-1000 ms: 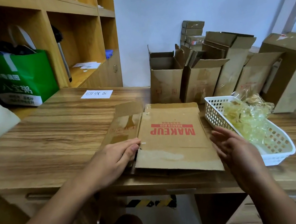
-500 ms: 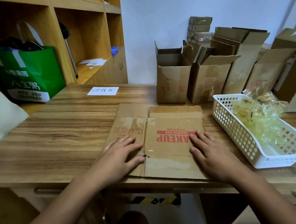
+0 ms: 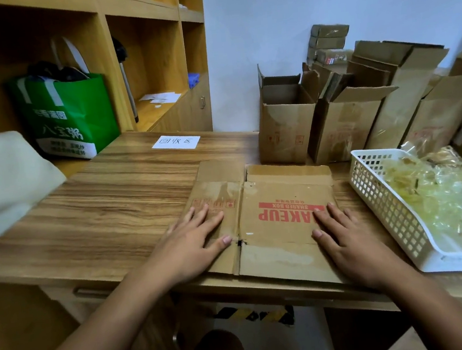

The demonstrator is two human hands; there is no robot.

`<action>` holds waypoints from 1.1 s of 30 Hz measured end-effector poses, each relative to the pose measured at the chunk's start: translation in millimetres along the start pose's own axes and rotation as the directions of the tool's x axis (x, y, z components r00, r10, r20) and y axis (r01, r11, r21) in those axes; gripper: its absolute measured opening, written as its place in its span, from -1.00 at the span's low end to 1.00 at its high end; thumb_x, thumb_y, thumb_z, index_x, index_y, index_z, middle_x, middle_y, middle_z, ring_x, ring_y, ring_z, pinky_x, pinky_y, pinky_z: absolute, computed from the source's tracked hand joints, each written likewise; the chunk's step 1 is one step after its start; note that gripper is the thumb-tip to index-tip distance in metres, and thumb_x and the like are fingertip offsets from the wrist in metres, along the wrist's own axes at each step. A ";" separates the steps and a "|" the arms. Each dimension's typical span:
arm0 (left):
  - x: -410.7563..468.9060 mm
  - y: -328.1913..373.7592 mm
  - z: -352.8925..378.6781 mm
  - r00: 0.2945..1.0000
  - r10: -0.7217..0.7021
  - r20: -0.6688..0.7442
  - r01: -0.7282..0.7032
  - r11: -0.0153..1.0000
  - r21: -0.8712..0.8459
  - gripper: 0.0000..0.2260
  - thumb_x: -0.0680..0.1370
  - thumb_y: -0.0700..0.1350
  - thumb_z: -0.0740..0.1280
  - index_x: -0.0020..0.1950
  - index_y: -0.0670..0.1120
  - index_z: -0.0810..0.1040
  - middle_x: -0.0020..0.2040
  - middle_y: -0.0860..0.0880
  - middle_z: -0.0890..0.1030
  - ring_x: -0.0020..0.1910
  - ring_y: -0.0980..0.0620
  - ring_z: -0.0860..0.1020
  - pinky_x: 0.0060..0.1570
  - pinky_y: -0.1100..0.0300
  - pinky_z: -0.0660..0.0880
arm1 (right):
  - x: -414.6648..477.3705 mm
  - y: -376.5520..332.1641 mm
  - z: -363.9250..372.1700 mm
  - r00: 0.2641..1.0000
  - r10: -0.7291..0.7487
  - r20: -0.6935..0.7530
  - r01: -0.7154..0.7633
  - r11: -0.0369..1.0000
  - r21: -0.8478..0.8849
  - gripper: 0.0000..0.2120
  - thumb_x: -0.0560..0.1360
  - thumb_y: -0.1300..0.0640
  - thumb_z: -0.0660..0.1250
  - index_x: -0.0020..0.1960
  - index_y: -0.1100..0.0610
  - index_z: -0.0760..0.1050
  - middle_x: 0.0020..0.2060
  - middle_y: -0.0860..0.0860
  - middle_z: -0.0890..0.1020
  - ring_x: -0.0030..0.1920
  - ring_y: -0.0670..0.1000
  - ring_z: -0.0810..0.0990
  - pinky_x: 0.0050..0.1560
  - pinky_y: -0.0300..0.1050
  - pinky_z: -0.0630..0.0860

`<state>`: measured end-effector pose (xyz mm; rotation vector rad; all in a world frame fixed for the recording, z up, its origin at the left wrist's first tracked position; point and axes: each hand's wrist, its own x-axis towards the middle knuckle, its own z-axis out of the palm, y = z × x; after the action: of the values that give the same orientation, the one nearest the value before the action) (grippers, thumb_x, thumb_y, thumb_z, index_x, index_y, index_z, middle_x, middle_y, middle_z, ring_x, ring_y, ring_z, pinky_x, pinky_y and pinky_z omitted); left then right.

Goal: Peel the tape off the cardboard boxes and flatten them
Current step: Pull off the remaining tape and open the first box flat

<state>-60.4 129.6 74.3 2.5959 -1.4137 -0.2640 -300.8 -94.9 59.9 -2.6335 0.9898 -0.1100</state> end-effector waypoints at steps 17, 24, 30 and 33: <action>-6.1 -2.9 -3.4 0.995 -0.019 -0.101 0.009 0.995 -0.099 -0.33 0.46 0.48 0.18 0.54 0.32 0.17 0.63 0.13 0.03 0.61 0.11 -0.10 0.52 -0.21 -0.05 | -17.6 -24.8 -6.2 0.997 0.028 -0.077 -0.015 0.985 0.169 -0.44 0.63 -0.10 0.24 0.60 -0.04 0.23 0.63 -0.07 0.11 0.61 -0.03 0.10 0.54 -0.16 -0.02; -15.0 -18.0 -27.6 0.978 -0.021 -0.208 -0.041 0.956 -0.289 -0.23 0.29 0.58 0.20 0.46 0.35 0.33 0.58 0.25 0.14 0.56 0.24 0.00 0.48 -0.07 0.03 | -12.8 -36.5 -28.7 0.935 0.323 -0.147 -0.159 0.751 0.640 -0.52 0.47 0.14 0.53 0.36 0.01 0.53 0.31 0.07 0.57 0.17 0.05 0.58 0.20 0.04 0.47; -22.3 -43.0 -48.5 0.938 -0.221 -0.268 -0.039 0.701 -0.712 -0.37 0.22 0.33 0.55 0.27 0.28 0.58 0.46 0.29 0.28 0.37 0.24 0.35 0.36 0.14 0.32 | -2.4 -65.0 -40.0 0.918 0.390 0.077 -0.241 0.390 0.889 -0.35 0.33 0.01 0.58 0.38 -0.13 0.49 0.06 0.02 0.68 -0.01 0.15 0.71 0.05 0.19 0.64; -22.5 -67.2 -56.5 0.926 -0.323 -0.194 -0.051 0.403 -0.914 -0.42 0.33 -0.02 0.62 0.32 0.17 0.57 0.28 0.18 0.60 0.20 0.23 0.59 0.16 0.17 0.57 | 4.7 -79.5 -43.8 0.930 0.349 0.116 -0.227 0.298 0.927 -0.31 0.25 0.02 0.59 0.36 -0.18 0.50 0.25 0.10 0.62 0.15 0.18 0.67 0.22 0.36 0.55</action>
<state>-4.5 188.3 114.9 1.6621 -0.5840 -0.4266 -255.4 -53.7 127.0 -1.3368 0.9837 -0.5643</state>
